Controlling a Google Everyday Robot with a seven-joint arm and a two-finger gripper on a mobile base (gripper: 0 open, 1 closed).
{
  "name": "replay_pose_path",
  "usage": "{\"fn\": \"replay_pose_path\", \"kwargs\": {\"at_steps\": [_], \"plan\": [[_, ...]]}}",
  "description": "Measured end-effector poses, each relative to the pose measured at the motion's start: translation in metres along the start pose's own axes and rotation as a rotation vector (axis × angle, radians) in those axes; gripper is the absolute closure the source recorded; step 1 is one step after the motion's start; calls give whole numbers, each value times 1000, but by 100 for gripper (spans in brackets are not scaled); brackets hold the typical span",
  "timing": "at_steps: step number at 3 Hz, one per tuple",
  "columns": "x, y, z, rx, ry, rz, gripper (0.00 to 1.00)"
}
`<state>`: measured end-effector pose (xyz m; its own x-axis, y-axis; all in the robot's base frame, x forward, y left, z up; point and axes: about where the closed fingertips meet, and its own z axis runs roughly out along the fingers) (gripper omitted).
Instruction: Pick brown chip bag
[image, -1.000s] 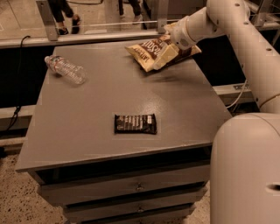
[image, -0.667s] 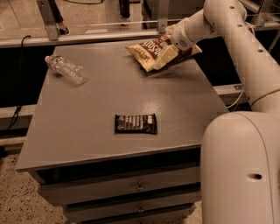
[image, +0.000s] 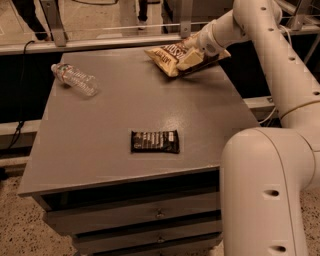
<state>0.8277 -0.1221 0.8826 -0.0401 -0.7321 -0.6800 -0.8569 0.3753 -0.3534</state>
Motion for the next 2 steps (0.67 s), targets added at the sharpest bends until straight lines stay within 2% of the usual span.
{"fn": "replay_pose_path", "kwargs": {"at_steps": [2], "plan": [[10,-2,-7,-9,17,18,88]]}}
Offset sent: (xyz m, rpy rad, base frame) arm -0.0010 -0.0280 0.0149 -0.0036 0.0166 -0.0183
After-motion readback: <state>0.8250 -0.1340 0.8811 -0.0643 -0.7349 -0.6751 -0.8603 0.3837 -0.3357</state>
